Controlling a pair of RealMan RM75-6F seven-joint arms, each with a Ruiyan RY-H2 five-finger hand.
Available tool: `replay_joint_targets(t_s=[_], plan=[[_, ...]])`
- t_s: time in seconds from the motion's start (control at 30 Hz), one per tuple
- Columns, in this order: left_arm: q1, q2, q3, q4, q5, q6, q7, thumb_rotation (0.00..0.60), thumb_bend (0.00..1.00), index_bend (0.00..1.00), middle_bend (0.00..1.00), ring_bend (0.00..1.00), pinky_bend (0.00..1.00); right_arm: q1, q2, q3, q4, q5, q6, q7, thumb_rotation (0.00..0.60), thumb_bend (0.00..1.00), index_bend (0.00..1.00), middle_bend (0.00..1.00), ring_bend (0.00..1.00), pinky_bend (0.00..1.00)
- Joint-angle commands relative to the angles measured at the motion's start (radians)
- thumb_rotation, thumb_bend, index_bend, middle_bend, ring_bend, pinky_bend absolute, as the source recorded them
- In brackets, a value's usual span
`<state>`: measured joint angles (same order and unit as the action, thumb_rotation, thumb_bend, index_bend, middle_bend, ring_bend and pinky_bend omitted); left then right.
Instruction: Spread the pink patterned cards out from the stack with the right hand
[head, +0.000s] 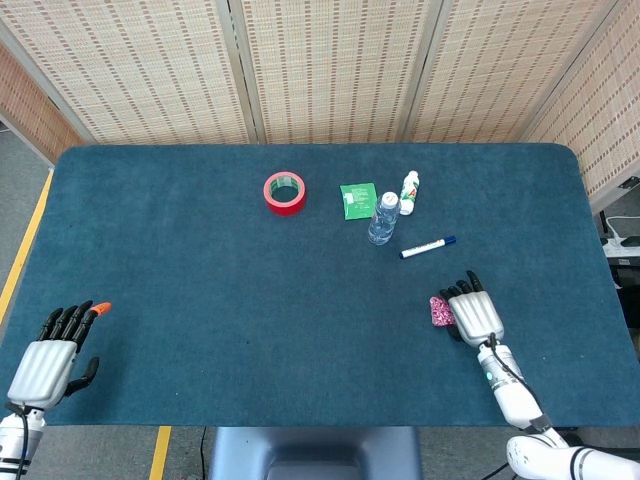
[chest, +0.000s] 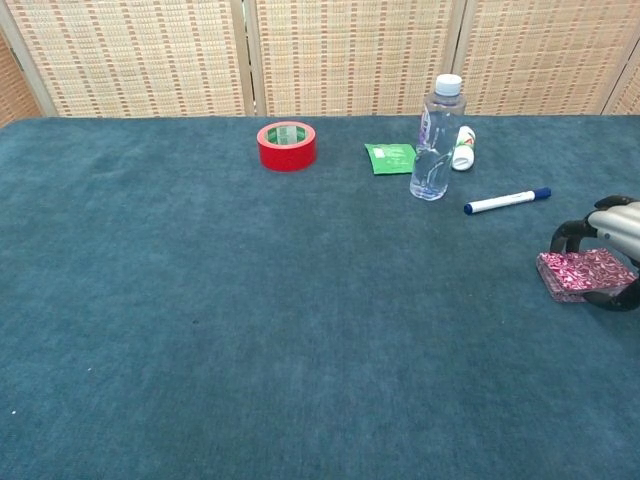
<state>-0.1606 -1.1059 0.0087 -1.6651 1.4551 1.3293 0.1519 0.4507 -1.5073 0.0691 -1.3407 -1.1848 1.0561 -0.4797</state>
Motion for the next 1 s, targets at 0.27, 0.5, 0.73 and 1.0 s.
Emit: replay_joint_targets(t_s=[0.27, 0.5, 0.73, 1.0], plan=[[-0.001, 0.005, -0.001, -0.007, 0.000, 0.001, 0.000, 0.600, 0.46, 0.00, 0.00, 0.00, 0.04, -0.001, -0.011, 0.006, -0.005, -0.001, 0.031, -0.036, 0.600, 0.27, 0.66, 0.45, 0.28, 0.00], [0.004, -0.003, 0.004, 0.005, 0.006, 0.007, -0.004, 0.600, 0.46, 0.00, 0.00, 0.00, 0.04, -0.004, -0.015, 0.007, -0.009, 0.002, 0.042, -0.054, 0.600, 0.27, 0.70, 0.47, 0.32, 0.01], [0.006, 0.006, 0.005, 0.004, 0.008, 0.009, -0.013, 0.600, 0.46, 0.00, 0.00, 0.00, 0.04, -0.008, -0.002, 0.010, -0.031, -0.008, 0.064, -0.068, 0.600, 0.27, 0.71, 0.48, 0.33, 0.01], [0.004, 0.003, 0.002, -0.005, 0.003, 0.007, -0.002, 0.600, 0.46, 0.00, 0.00, 0.00, 0.04, -0.012, 0.019, 0.004, -0.077, -0.028, 0.081, -0.071, 0.600, 0.27, 0.71, 0.48, 0.33, 0.01]])
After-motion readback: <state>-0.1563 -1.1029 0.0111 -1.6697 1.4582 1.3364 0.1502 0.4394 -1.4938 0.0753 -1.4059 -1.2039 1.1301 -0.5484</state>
